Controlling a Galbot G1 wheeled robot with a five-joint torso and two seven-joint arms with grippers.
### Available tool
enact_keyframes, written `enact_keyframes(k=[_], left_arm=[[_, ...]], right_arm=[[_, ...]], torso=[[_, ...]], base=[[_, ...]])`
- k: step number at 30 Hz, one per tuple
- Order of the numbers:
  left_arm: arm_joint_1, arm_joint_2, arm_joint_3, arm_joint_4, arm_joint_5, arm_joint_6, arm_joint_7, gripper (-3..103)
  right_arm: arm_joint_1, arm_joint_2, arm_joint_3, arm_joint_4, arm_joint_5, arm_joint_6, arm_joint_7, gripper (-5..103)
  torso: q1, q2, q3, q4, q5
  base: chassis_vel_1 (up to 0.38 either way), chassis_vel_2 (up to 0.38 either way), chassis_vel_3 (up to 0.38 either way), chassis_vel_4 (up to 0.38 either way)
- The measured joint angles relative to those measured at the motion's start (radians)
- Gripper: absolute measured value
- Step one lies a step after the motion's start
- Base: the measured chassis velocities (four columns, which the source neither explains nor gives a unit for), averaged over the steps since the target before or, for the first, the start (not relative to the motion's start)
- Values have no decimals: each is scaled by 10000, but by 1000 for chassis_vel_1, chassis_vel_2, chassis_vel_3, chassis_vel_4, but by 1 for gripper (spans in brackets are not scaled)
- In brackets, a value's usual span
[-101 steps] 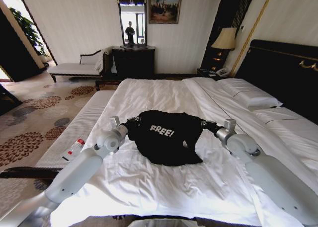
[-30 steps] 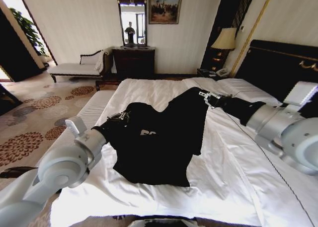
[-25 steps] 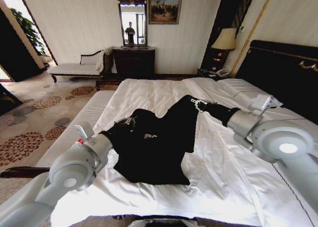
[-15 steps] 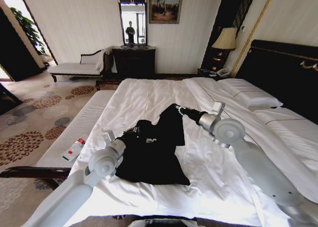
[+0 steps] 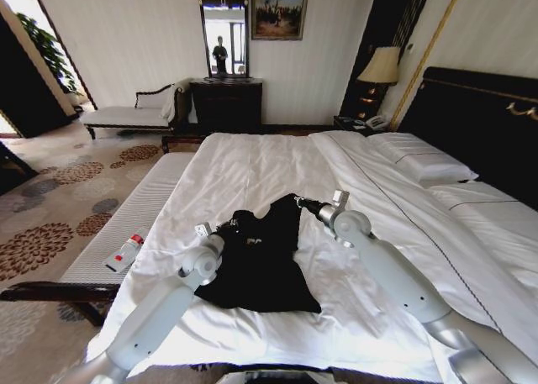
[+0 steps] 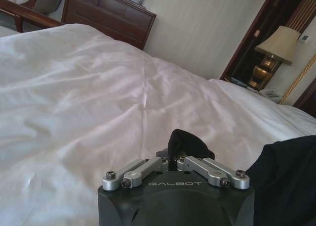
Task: Fold the clothes on the bed.
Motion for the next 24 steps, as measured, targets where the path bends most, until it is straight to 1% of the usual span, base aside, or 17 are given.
enact_keyframes(k=[1, 3, 4, 6, 8, 9, 10, 15, 16, 19, 21, 24], left_arm=[[-177, -98, 21, 236, 47, -5, 31, 2], [-901, -569, 97, 1283, 223, -42, 181, 2], [-901, -569, 97, 1283, 223, -42, 181, 2], [-1305, -875, 140, 1901, 324, -76, 301, 2], [-1805, -1386, 183, 3040, 545, -150, 512, 2], [-1958, -1580, 196, 3473, 657, -191, 596, 2], [-1958, -1580, 196, 3473, 657, -191, 596, 2], [-2565, -2363, 158, 5083, 1176, -403, 972, 2], [-2565, -2363, 158, 5083, 1176, -403, 972, 2], [-2924, -2475, 275, 5861, 1444, -508, 1235, 2], [-3012, -2491, 284, 6031, 1469, -526, 1295, 2], [-3347, -2598, 221, 6586, 1487, -581, 1462, 2]], right_arm=[[143, 73, -81, -260, -113, 88, -65, 1], [710, 393, -480, -1249, -650, 469, -374, 1], [710, 393, -480, -1249, -650, 469, -374, 1], [1064, 652, -687, -1867, -930, 667, -570, 1], [1651, 1157, -920, -2920, -1335, 918, -810, 1], [1918, 1377, -997, -3353, -1435, 999, -885, 1], [1918, 1377, -997, -3353, -1435, 999, -885, 1], [2938, 2346, -1393, -5216, -1781, 1475, -1298, 1], [2938, 2346, -1393, -5216, -1781, 1475, -1298, 1], [3134, 2719, -1440, -5860, -1926, 1627, -1435, 1], [3138, 2780, -1435, -5978, -1955, 1652, -1447, 1], [3104, 2917, -1350, -6279, -2050, 1741, -1477, 1]], torso=[[0, 0, 0, 1, 1], [0, 0, 0, -3, -3], [0, 0, 0, -3, -3], [0, 1, 0, 0, -1], [0, 2, -2, -4, -2], [0, 1, 0, -1, -2], [0, 1, 0, -1, -2], [1, 1, 0, 3, -4], [1, 1, 0, 3, -4], [-1, 2, -1, -1, -3], [-2, 1, -1, 0, -3], [-1, 2, -2, 2, -4]], base=[[0, 0, 0, 0], [0, 0, 0, 0], [0, 0, 0, 0], [0, 0, 0, 0], [0, 0, 0, 0], [0, 0, 0, 0], [0, 0, 0, 0], [0, 0, 0, 0], [0, 0, 0, 0], [0, 0, 0, 0], [0, 0, 0, 0], [0, 0, 0, 0]])
